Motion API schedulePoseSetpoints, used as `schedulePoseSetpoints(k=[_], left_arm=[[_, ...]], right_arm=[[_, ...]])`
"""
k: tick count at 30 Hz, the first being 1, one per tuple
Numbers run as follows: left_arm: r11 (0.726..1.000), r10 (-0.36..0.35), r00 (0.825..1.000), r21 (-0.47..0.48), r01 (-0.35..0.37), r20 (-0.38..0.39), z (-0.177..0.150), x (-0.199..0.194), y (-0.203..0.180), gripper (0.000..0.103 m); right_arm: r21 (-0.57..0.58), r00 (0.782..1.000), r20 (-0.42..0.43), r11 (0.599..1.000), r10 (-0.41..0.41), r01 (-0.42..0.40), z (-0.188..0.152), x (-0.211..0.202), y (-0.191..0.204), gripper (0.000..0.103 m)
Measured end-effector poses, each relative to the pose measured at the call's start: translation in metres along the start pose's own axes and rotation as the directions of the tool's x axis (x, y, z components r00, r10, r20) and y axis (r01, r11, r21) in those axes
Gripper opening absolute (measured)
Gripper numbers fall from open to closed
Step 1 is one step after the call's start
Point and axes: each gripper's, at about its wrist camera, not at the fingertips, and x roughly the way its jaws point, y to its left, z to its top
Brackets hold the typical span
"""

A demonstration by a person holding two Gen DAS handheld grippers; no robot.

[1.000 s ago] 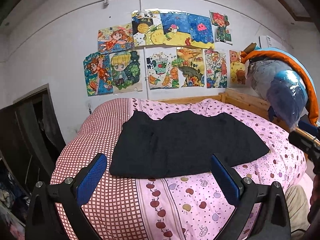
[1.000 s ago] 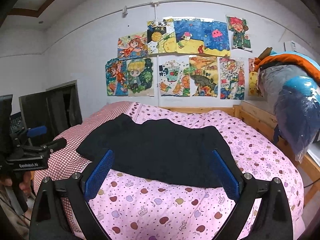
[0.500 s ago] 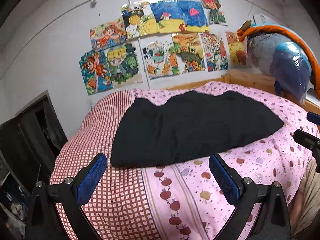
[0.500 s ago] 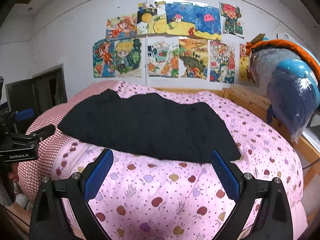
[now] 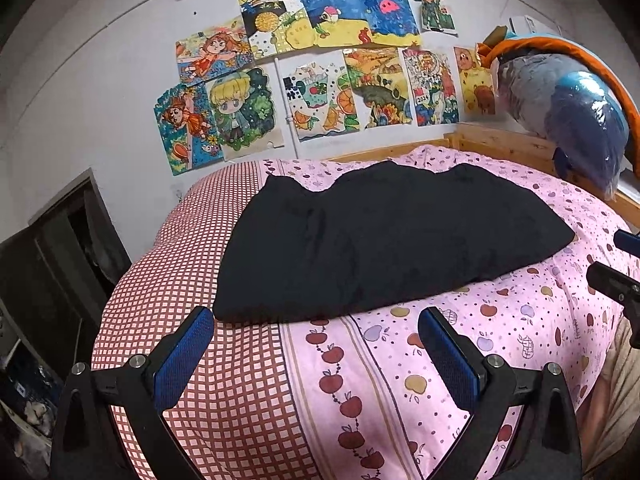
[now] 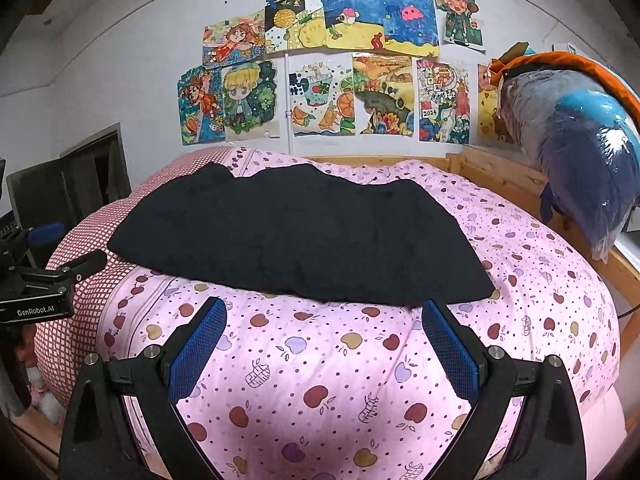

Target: Fold large clothes

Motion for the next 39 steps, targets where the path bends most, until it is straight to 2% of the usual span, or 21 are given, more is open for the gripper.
schedulePoseSetpoints(k=[39], left_arm=[[1.000,-0.012,1.000,-0.001,0.012,0.021,0.0047,-0.0080,-0.0035,0.103]], right_arm=[[-0.006,1.000,0.000,1.000,0.004,-0.004,-0.0009,-0.0006,0.0067,0.096]])
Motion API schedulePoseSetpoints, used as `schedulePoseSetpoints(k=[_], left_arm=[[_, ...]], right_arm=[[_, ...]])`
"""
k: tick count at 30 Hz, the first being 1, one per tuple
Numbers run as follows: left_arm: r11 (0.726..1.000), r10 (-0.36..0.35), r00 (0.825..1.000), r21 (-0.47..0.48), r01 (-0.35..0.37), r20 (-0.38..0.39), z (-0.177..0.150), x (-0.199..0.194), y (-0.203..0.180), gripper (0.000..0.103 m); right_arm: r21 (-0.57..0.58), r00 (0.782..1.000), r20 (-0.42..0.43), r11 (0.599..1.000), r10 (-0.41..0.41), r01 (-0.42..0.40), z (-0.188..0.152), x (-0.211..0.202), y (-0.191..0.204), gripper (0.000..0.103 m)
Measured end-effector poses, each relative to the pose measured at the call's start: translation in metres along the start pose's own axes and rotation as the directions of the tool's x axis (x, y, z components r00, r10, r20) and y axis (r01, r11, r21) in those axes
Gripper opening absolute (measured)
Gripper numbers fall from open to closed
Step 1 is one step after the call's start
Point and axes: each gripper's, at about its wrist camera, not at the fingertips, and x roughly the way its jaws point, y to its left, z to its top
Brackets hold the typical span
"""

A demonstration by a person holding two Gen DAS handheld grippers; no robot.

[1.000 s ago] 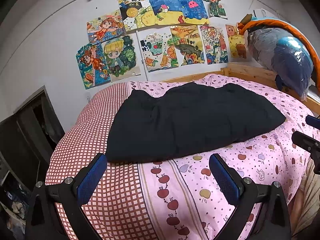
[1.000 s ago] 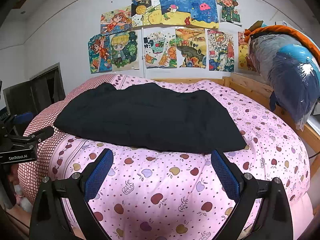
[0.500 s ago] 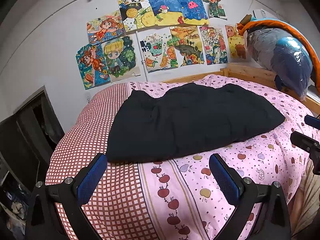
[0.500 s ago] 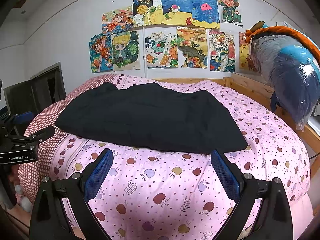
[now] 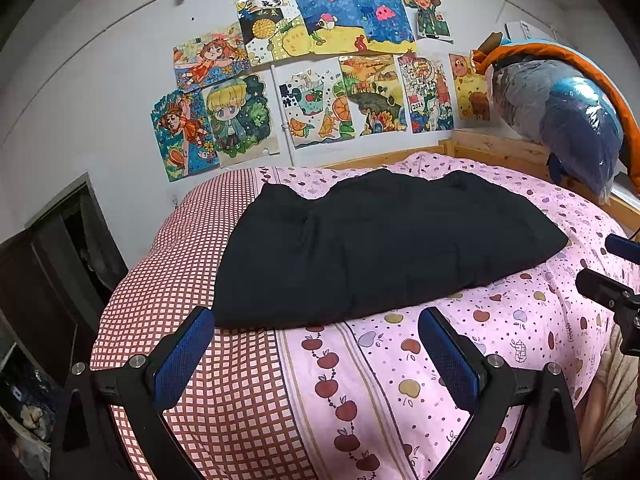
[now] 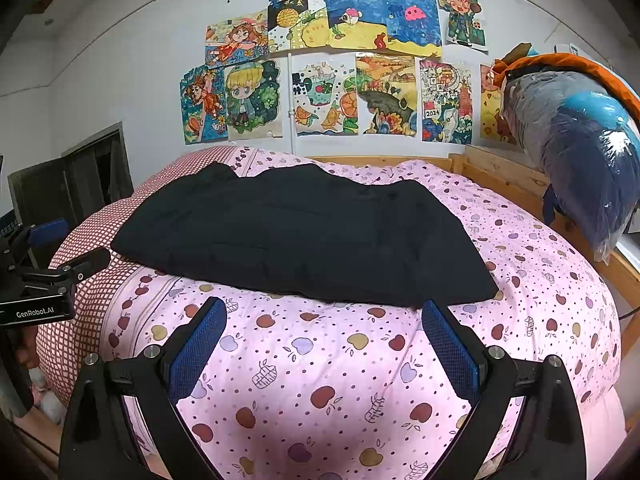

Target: Fold large clothes

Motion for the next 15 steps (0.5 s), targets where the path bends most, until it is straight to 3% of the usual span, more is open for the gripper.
schedulePoseSetpoints(k=[15], left_arm=[[1.000,-0.003,1.000,0.005,0.003,0.000,0.0009,-0.0004,-0.0031,0.103]], right_arm=[[-0.001,1.000,-0.001,1.000,0.002,-0.002,0.0006,0.0005,-0.0005,0.096]])
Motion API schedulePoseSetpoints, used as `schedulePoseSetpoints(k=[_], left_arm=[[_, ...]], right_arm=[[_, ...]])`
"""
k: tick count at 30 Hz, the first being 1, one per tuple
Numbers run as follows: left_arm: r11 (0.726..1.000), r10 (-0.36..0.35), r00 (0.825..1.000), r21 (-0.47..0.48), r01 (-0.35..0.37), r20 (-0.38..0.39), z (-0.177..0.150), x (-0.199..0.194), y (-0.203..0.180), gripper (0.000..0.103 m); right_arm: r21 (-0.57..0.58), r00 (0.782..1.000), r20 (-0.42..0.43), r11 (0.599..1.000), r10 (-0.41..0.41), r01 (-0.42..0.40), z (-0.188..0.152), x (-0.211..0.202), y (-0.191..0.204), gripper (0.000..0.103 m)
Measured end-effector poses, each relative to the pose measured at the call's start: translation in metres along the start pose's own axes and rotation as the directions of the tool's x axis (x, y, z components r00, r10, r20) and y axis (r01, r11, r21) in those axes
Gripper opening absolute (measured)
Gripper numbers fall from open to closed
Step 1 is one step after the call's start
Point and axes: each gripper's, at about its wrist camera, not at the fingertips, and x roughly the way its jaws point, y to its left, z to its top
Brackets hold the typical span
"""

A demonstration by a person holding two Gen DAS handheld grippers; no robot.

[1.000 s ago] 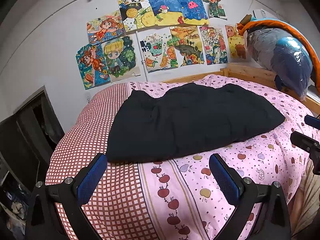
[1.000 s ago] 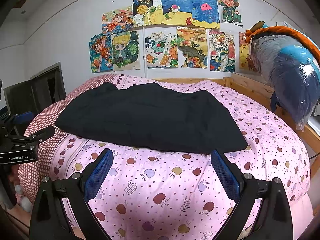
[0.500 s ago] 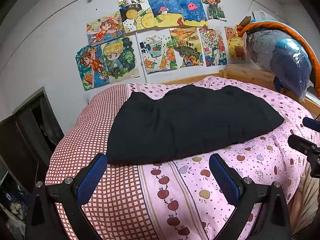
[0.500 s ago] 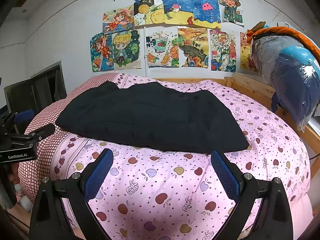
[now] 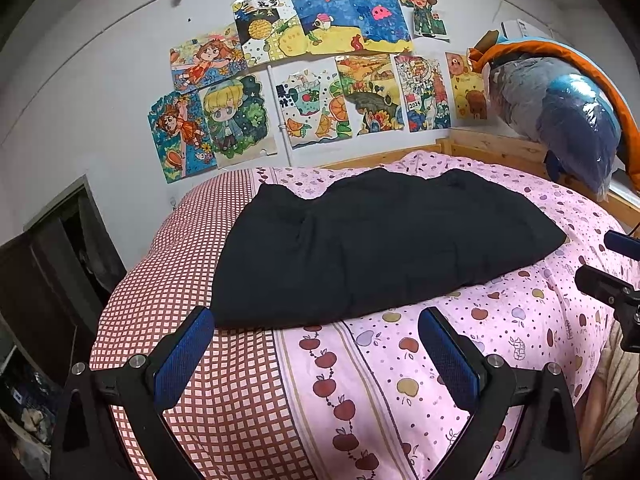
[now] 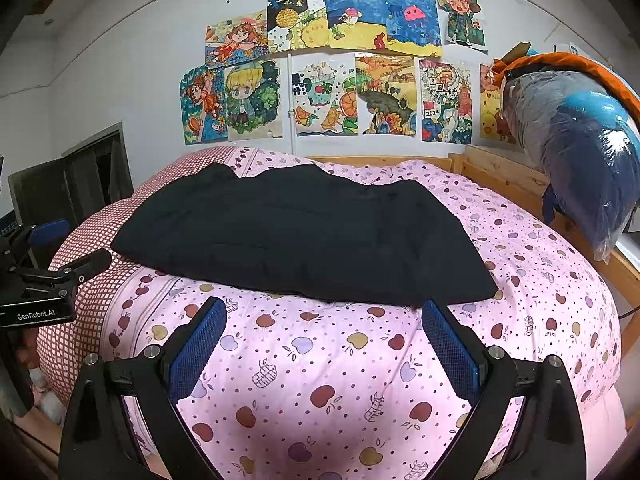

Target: Fold large clothes

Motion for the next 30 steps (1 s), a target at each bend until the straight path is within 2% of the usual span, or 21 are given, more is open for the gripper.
schedulePoseSetpoints(k=[30], left_arm=[[1.000,-0.006,1.000,0.007,0.006,-0.006,-0.0026,0.0036,0.0010,0.103]], right_arm=[[0.002,1.000,-0.001,1.000,0.002,-0.002,-0.0006,-0.0016,0.0013,0.096]])
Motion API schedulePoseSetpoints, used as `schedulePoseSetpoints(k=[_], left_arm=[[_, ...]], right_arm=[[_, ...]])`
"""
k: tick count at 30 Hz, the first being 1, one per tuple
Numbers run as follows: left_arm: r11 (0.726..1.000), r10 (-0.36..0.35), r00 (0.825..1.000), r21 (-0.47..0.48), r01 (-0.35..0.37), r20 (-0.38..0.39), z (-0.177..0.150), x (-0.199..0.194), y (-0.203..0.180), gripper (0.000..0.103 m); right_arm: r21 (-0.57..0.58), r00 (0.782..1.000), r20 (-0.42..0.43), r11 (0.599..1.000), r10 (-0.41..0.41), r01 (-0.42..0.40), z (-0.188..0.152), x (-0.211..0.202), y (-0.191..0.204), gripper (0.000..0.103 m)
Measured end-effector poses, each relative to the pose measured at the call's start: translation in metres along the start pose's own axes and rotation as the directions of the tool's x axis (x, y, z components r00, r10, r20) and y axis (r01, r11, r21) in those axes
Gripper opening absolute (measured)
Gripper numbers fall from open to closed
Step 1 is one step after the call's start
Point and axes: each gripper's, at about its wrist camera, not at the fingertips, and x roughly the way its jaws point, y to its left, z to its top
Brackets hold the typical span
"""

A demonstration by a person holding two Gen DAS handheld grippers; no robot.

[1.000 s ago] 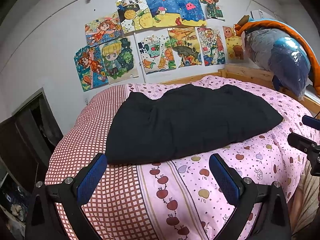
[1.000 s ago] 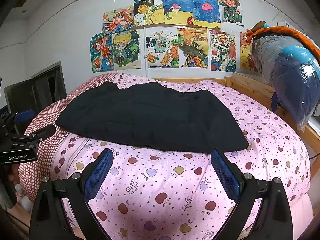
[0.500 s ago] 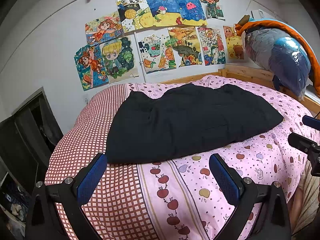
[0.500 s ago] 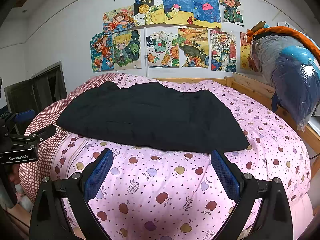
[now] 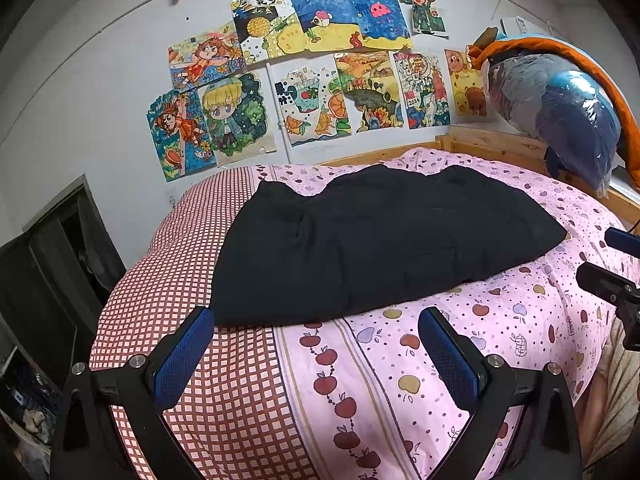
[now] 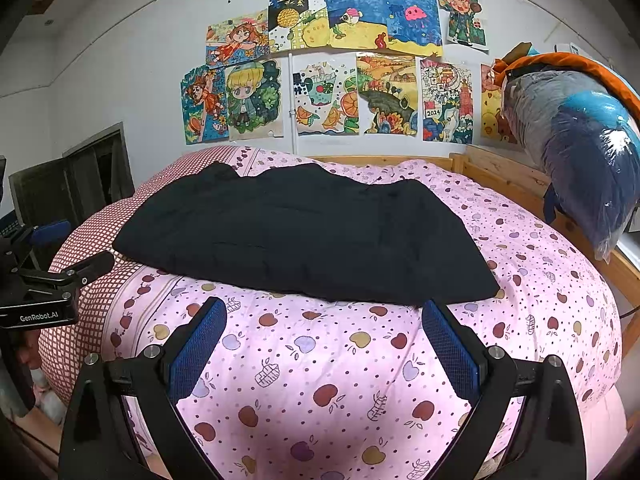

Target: Fold large clothes

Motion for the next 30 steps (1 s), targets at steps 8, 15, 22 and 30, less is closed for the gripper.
schedulePoseSetpoints(k=[8,15,22,30], left_arm=[[1.000,0.002,1.000,-0.001,-0.002,-0.003,0.0000,-0.0001,-0.0015,0.103],[1.000,-0.004,1.000,0.012,0.004,0.002,-0.0022,0.0004,-0.0021,0.103],[1.000,-0.005,1.000,0.022,0.005,0.004,-0.0039,0.0000,-0.0035,0.103],[0.999,-0.009,1.000,0.045,0.009,0.008,-0.0048,-0.0027,-0.0039,0.103]], right_arm=[[0.000,1.000,0.000,1.000,0.001,-0.001,0.0000,0.0005,-0.0012,0.096],[-0.001,1.000,-0.001,1.000,0.001,-0.001,-0.0005,0.0002,-0.0011,0.096],[0.000,1.000,-0.001,1.000,0.001,-0.001,-0.0002,0.0001,-0.0015,0.096],[0.000,1.000,-0.001,1.000,0.002,-0.002,-0.0002,0.0001,-0.0015,0.096]])
